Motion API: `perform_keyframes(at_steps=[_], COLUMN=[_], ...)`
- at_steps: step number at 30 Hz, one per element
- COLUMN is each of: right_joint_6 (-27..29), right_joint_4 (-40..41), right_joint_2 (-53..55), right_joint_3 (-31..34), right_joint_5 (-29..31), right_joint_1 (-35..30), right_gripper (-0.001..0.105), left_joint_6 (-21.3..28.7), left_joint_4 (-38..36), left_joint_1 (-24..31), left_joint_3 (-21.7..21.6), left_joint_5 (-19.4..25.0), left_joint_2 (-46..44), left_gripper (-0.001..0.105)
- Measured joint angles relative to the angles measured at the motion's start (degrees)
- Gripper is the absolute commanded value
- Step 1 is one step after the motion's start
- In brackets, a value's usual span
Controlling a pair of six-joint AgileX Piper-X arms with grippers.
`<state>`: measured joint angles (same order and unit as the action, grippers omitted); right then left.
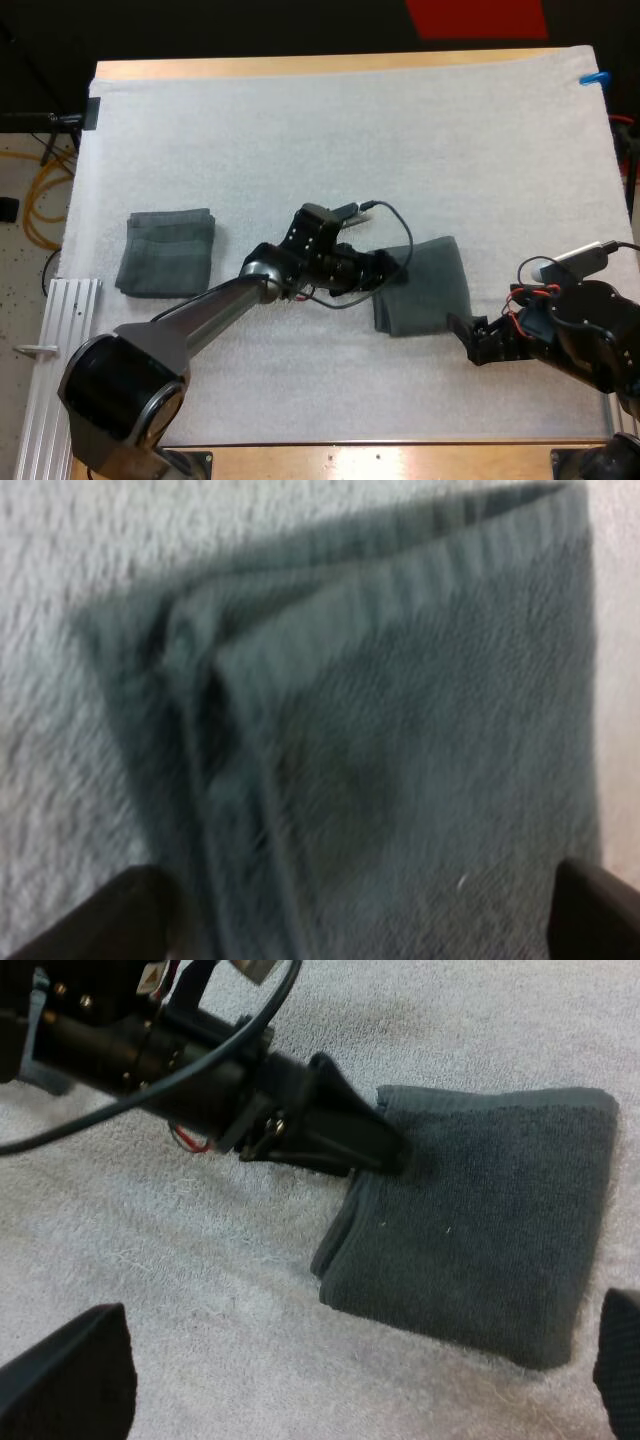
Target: Pick towel from pile fold and stack
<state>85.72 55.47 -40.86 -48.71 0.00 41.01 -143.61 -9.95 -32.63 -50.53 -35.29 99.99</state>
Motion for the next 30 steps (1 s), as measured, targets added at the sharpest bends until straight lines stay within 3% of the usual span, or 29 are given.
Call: perform_keyframes(at_steps=[8,15,17,20,24,30], right_joint_6=[0.00,0.00,0.00,0.00,0.00,0.00], right_joint_4=[0.00,0.00,0.00,0.00,0.00,0.00], right_joint_2=[0.00,0.00,0.00,0.00,0.00,0.00], right_joint_3=[0.00,0.00,0.00,0.00,0.00,0.00], right_joint_5=[0.00,0.00,0.00,0.00,0.00,0.00], right_joint_1=[0.00,0.00,0.00,0.00,0.00,0.00], right_gripper=[0.090,0.090,0.090,0.090,0.090,0.090], left_joint_6=[-1.36,-1.44,-1.44,-1.44,-1.01,3.43], left_joint_4=[-7.99,-9.25,-9.25,-9.25,-9.25,-10.01], left_joint_1=[-2.58,-5.38,-5.55,-5.54,-5.54,-5.46], left_joint_3=[-6.71,-8.47,-8.47,-8.47,-8.47,-9.10], left_joint_5=[0.43,0.49,0.49,0.49,0.49,-0.06], left_joint_2=[4.17,5.15,5.16,5.24,5.30,5.30], left_gripper=[0.074,0.070,0.065,0.043,0.004,0.000])
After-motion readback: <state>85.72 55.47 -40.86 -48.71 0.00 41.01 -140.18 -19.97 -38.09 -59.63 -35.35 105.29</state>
